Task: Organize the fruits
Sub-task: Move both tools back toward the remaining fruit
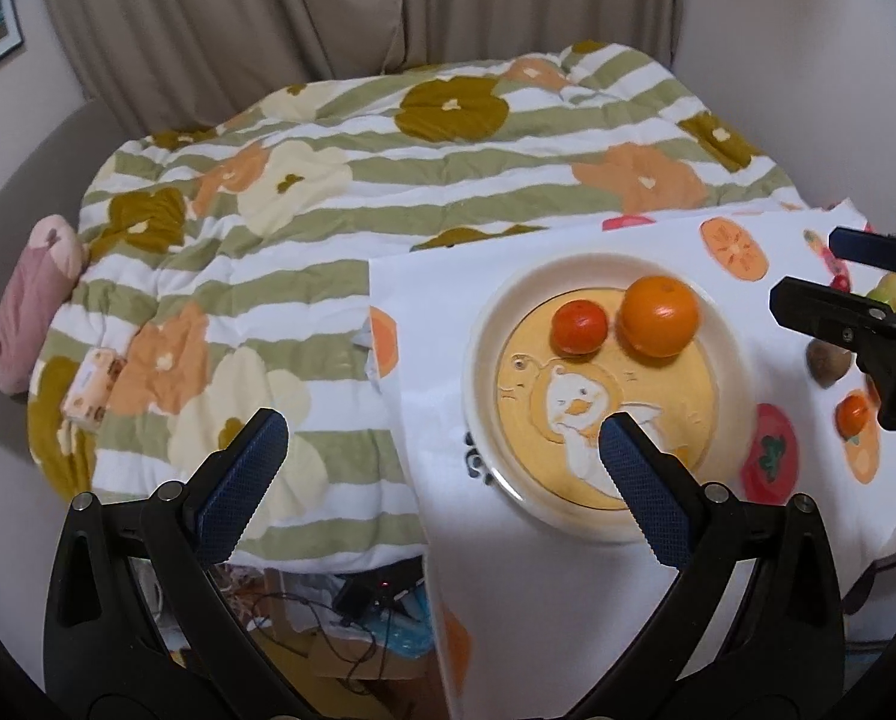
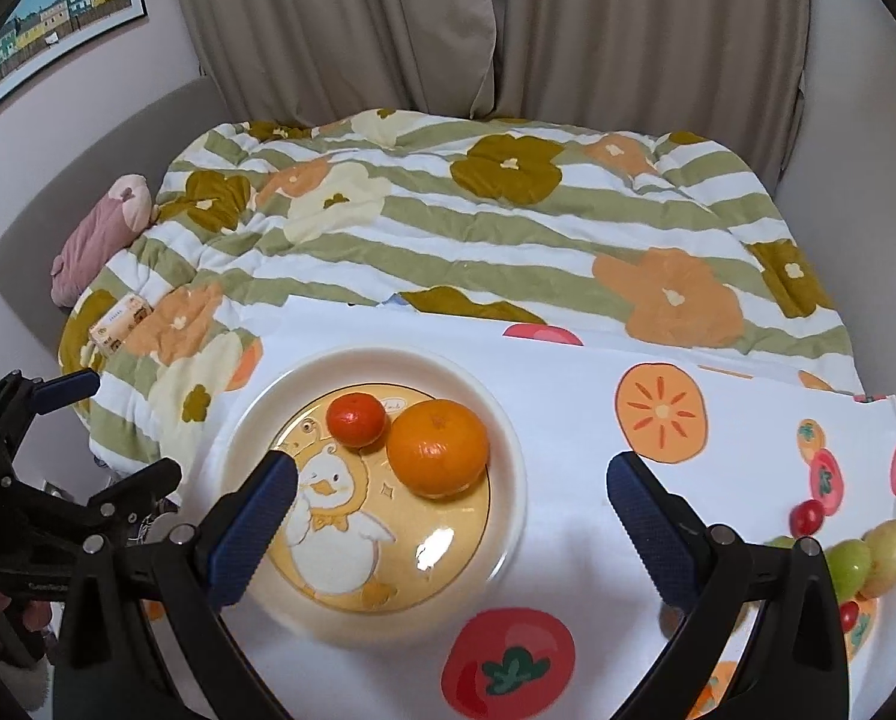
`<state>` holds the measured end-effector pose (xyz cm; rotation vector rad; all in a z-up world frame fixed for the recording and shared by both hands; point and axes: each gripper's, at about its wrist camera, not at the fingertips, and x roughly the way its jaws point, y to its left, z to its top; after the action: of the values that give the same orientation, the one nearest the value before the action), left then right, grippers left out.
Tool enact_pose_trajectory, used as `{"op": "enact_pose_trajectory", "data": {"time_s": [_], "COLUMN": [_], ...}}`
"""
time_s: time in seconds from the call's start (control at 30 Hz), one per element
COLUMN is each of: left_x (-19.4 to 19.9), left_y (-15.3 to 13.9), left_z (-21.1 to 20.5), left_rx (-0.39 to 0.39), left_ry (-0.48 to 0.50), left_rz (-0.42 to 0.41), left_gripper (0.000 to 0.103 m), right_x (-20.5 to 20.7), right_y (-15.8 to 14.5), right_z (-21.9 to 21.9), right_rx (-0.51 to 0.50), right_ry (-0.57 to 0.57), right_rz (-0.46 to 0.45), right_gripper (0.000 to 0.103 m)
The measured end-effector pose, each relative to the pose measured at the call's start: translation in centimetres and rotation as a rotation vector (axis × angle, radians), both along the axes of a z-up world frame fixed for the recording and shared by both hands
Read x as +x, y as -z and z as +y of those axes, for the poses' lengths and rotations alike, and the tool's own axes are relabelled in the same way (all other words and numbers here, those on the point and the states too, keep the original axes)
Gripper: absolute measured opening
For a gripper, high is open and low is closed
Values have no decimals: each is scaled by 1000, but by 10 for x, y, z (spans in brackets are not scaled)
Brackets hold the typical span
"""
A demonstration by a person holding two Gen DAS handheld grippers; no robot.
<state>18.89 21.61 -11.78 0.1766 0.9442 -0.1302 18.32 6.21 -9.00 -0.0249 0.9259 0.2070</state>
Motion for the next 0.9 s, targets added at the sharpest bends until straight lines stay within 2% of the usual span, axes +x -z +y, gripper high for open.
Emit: {"op": "enact_pose_trajectory", "data": {"time_s": [0.23, 0.33, 0.43, 0.7, 0.9], "left_x": [-39, -58, -75, -110, -127], "left_y": [-28, -37, -41, -46, -35], "left_z": [-26, -44, -67, -149, -212], "left_rx": [10, -27, -52, -51, -64], "left_ry": [-57, -87, -93, -49, -3], "left_rz": [-60, -62, -63, -92, -90], "left_gripper": [103, 103, 103, 103, 103], "right_x": [-40, -62, -83, -133, -148], "right_y": [-37, -52, -62, -69, -64], "right_z": [-30, -51, -76, -158, -225], "right_rx": [57, 65, 33, -35, -20], "right_ry": [0, -9, -15, 27, 102], "right_rz": [-50, -78, -102, -149, -156], "right_gripper": [103, 103, 103, 103, 103]}}
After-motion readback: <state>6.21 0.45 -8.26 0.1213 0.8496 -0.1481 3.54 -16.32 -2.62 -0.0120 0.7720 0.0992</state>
